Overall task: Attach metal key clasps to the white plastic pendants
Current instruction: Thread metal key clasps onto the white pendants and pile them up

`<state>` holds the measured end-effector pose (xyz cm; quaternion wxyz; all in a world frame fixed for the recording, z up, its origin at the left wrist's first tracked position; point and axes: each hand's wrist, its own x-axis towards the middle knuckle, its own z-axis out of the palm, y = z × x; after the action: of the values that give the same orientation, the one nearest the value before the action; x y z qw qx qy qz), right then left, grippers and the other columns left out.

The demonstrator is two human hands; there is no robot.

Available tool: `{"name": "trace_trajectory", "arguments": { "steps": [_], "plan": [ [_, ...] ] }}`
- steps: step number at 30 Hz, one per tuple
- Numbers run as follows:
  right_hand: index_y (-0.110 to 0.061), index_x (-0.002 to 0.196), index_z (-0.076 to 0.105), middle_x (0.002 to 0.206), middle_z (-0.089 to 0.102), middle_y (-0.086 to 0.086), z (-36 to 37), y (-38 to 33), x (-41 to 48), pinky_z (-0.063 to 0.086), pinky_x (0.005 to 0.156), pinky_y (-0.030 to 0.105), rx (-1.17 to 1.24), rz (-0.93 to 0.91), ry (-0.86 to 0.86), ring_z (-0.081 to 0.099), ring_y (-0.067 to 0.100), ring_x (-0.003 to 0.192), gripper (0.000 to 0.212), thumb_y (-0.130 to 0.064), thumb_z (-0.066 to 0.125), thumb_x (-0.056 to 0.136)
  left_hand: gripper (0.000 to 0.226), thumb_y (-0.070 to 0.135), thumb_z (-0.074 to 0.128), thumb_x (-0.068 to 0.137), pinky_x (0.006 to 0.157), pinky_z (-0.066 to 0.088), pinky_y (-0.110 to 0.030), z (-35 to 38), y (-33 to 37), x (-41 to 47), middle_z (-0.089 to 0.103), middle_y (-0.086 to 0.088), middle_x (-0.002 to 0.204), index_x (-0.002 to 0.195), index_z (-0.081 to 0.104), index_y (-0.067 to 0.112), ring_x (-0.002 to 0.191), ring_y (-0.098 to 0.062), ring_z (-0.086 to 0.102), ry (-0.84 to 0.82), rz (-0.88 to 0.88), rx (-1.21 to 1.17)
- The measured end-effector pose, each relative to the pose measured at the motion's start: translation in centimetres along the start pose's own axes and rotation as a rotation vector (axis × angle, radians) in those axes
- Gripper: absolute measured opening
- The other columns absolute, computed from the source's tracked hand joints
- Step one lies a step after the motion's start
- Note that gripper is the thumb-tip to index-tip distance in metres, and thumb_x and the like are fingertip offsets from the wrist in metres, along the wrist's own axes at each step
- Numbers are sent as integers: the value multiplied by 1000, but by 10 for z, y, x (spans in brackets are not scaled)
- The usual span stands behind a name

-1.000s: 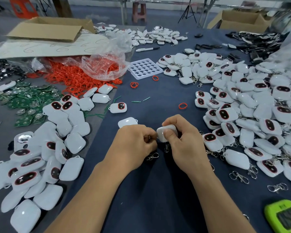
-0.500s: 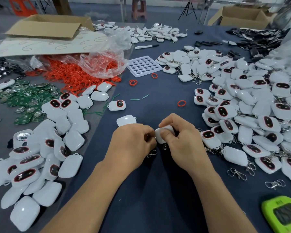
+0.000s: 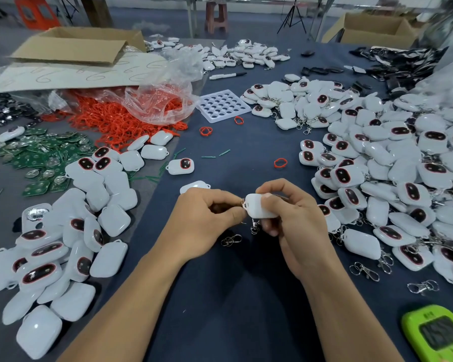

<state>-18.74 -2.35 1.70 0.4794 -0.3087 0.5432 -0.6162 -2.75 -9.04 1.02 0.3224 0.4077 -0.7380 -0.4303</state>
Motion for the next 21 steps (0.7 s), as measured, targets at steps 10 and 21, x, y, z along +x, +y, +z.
{"name": "trace_trajectory", "arguments": {
  "steps": [10, 21],
  "plan": [
    [-16, 77, 72, 65, 61, 6, -2, -3, -1, 32, 43, 22, 131, 94, -39, 44, 16, 45, 32, 4, 56, 96, 26, 3, 80, 84, 69, 50, -12, 0, 8, 0, 76, 11, 77, 80, 82, 29, 72, -1, 68, 8, -43, -324],
    [-16, 73, 76, 66, 64, 8, -5, -2, -1, 34, 40, 22, 131, 82, -21, 46, 17, 45, 35, 5, 56, 93, 25, 15, 79, 88, 55, 37, -12, -2, 4, 2, 59, 14, 58, 72, 78, 34, 54, -3, 45, -188, -73, -156]
  ]
}}
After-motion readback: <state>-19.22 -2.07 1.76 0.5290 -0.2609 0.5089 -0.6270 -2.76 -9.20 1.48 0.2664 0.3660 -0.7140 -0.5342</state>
